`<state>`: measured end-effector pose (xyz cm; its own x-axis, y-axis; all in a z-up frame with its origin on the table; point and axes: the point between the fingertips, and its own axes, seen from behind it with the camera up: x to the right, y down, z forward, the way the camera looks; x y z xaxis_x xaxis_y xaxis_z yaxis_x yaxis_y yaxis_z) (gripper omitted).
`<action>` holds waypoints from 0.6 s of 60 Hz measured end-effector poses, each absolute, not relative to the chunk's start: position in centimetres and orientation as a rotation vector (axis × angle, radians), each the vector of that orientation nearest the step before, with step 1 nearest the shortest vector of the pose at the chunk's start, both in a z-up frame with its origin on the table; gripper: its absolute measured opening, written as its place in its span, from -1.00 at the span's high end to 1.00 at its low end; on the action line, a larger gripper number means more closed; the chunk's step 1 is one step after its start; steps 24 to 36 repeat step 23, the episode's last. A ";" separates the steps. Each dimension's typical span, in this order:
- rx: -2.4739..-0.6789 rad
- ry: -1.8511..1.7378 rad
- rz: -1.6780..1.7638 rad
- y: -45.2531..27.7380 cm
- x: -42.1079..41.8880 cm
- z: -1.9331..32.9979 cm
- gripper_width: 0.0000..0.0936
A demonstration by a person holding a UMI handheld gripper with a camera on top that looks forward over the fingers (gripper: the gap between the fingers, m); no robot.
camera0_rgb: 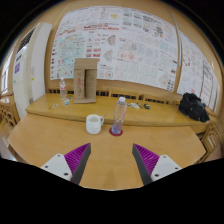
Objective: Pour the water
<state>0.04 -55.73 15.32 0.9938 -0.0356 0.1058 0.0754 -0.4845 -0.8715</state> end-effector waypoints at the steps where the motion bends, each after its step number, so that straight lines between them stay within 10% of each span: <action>1: -2.070 -0.026 -0.133 -56.4 -0.2 15.5 -0.82; 36: -2.015 -0.019 -0.152 -62.1 -1.1 18.7 -0.82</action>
